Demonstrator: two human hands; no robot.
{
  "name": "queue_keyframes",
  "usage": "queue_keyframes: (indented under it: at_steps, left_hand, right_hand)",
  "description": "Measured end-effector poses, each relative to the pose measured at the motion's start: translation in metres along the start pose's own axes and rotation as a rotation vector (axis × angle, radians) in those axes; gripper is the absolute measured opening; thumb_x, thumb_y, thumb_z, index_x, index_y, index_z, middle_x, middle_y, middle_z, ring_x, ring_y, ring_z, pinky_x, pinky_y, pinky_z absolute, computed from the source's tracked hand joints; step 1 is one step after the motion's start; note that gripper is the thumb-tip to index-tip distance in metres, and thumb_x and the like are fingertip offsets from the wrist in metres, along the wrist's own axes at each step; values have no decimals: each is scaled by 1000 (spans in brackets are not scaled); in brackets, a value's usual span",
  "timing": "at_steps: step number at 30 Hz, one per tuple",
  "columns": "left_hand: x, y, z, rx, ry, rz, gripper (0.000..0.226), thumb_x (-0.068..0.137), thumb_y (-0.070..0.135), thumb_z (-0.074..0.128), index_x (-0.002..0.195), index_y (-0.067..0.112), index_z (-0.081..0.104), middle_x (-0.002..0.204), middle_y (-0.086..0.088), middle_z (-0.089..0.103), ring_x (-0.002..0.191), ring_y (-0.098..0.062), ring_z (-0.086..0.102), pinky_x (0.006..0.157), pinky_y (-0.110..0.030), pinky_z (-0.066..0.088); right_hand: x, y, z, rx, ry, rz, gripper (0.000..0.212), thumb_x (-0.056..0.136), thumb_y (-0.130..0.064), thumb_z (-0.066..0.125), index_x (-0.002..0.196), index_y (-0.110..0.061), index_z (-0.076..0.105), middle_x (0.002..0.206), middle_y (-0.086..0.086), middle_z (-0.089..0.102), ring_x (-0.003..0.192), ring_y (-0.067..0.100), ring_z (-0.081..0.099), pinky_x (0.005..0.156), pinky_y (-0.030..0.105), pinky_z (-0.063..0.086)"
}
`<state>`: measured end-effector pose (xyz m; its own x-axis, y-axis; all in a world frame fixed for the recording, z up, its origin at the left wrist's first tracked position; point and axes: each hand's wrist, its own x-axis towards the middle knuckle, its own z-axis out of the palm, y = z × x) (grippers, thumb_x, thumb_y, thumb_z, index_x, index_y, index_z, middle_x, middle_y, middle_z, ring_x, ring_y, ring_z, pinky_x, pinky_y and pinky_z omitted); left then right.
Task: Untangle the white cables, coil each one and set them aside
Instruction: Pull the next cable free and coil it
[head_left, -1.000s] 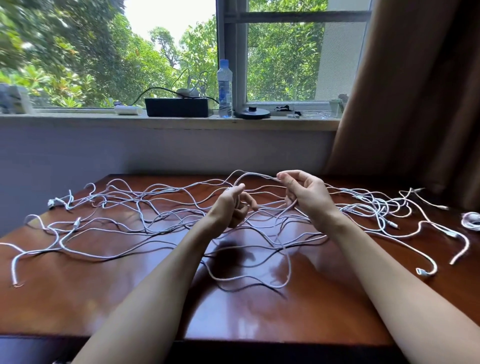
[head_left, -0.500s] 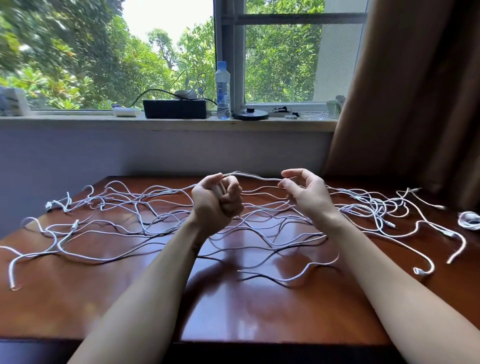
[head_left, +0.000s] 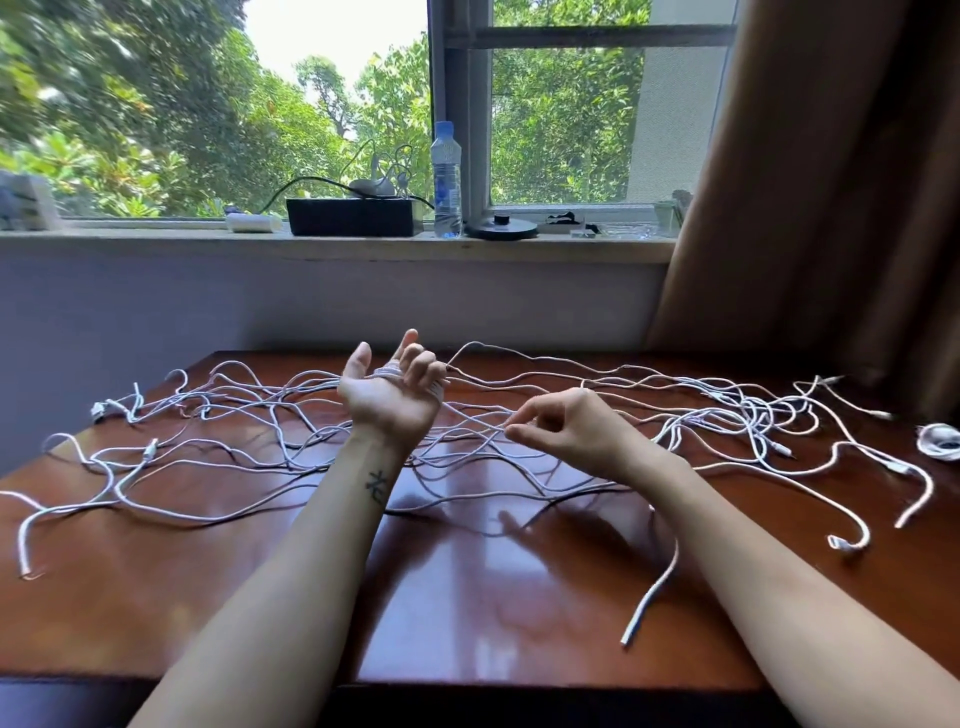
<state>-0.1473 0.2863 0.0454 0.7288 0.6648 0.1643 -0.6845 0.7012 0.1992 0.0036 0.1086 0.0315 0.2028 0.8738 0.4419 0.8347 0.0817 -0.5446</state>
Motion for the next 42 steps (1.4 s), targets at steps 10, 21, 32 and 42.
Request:
queue_keyframes:
  at_steps: [10,21,32,42]
  left_hand:
    - [8,-11,2,569,262,204,19,103,8,31,94,21,42,60,4,38,40,-9,31,51,-25,27]
    - [9,-29,-12,1436,112,498,52,103,5,37,152,19,30,60,-4,48,46,-10,46,50,-26,44]
    - [-7,-41,-11,1546,-167,296,38,86,33,48,109,4,58,58,3,47,48,-7,42,50,-20,35]
    - [-7,-44,-18,2177,-234,418,52,94,55,45,74,9,60,49,8,49,52,-17,50,64,-40,48]
  right_hand:
    - [-2,-9,-6,193,33,15,23,95,-4,61,104,-16,79,61,-18,60,55,2,40,54,16,31]
    - [0,-8,-5,141,210,-135,31,92,0,62,113,-20,72,86,-2,63,60,8,45,61,18,43]
    - [4,0,-15,-122,655,-127,26,87,-38,78,108,-24,70,78,-12,62,62,4,55,63,16,43]
    - [4,-1,-15,-181,655,-237,22,87,-38,78,90,-18,72,81,-9,60,71,4,56,69,20,46]
